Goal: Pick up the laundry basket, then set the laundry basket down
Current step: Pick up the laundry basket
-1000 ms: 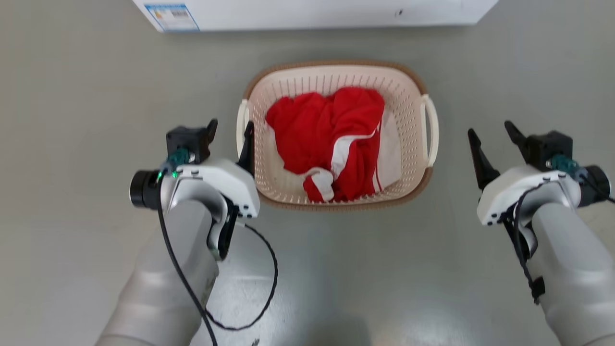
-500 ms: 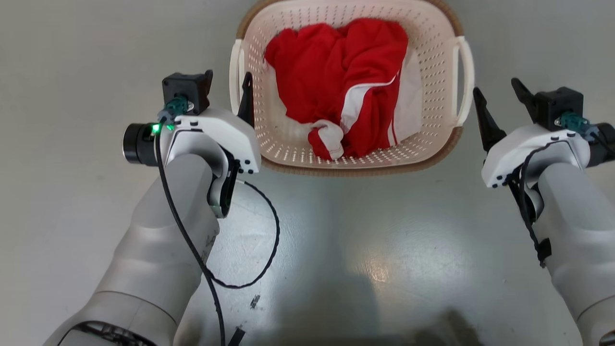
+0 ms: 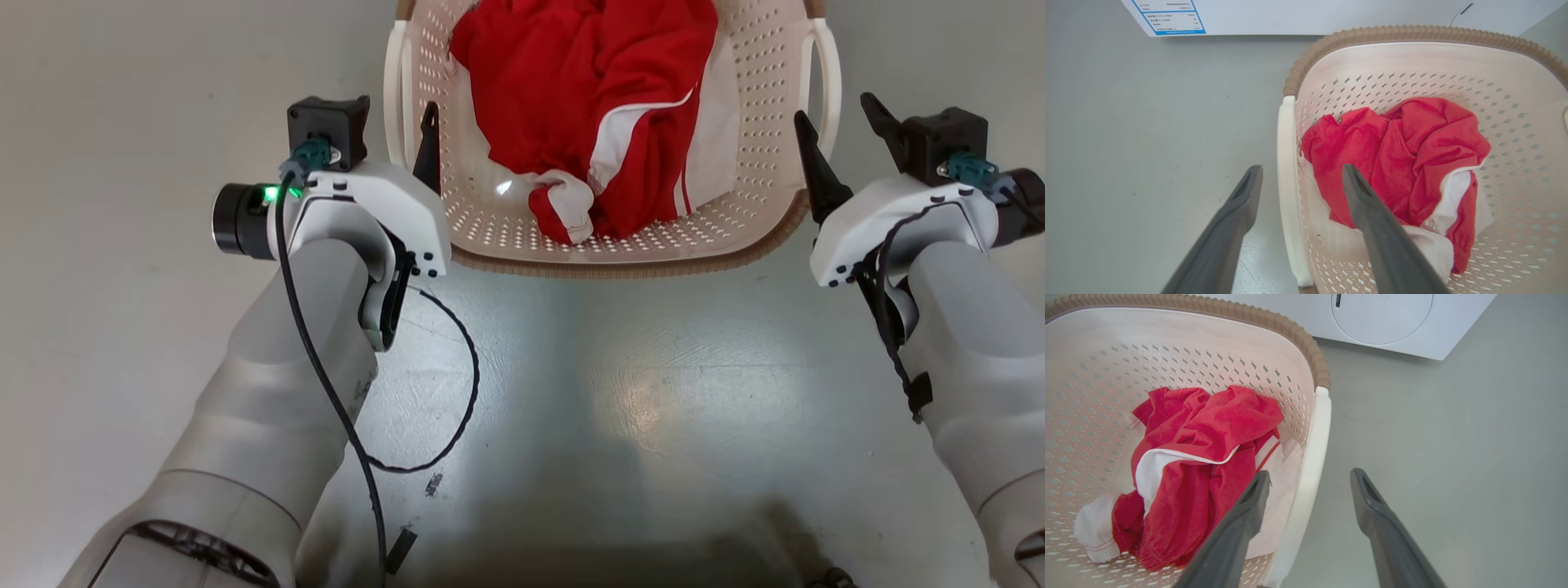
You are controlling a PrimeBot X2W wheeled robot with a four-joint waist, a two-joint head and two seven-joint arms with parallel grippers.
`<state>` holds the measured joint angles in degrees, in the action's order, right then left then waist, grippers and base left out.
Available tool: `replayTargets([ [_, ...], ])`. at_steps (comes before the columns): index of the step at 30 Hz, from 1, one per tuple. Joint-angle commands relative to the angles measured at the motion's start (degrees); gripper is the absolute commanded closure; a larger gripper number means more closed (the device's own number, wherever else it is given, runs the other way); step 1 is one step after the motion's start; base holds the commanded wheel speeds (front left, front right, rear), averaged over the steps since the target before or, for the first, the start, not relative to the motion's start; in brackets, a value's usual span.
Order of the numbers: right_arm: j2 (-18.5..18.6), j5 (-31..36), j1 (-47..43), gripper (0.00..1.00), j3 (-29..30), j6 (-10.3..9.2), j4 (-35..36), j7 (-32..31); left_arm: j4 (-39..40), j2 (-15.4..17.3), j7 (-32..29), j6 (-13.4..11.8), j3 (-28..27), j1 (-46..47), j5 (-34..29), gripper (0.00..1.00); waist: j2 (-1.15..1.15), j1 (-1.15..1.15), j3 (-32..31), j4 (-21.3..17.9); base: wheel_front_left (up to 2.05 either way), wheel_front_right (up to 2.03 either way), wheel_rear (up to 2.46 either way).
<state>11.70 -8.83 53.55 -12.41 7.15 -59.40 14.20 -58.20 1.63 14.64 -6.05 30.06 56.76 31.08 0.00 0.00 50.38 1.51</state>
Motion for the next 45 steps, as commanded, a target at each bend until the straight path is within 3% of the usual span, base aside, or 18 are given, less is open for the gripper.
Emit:
replayTargets([
  [1, -0.8, -0.6, -1.2, 0.00, -1.0, 0.34, 0.2, 0.8, 0.3, 1.2, 0.4, -0.5, -0.6, 0.3, 0.2, 0.00, 0.00, 0.00, 0.4, 0.0, 0.00, 0.00, 0.00],
  [27, -2.6, -2.7, 6.0, 0.00, -4.5, 0.34, -9.6, 0.8, -7.8, 1.2, -1.8, -0.6, 9.5, 8.2, 8.5, 0.00, 0.00, 0.00, 2.9, -0.5, 0.00, 0.00, 0.00],
  [45, -4.2, -3.9, 7.1, 0.00, -5.8, 0.34, -10.8, 0.8, -9.4, 1.2, -2.9, -1.2, 14.8, 9.0, 12.3, 0.00, 0.00, 0.00, 3.2, -0.7, 0.00, 0.00, 0.00],
])
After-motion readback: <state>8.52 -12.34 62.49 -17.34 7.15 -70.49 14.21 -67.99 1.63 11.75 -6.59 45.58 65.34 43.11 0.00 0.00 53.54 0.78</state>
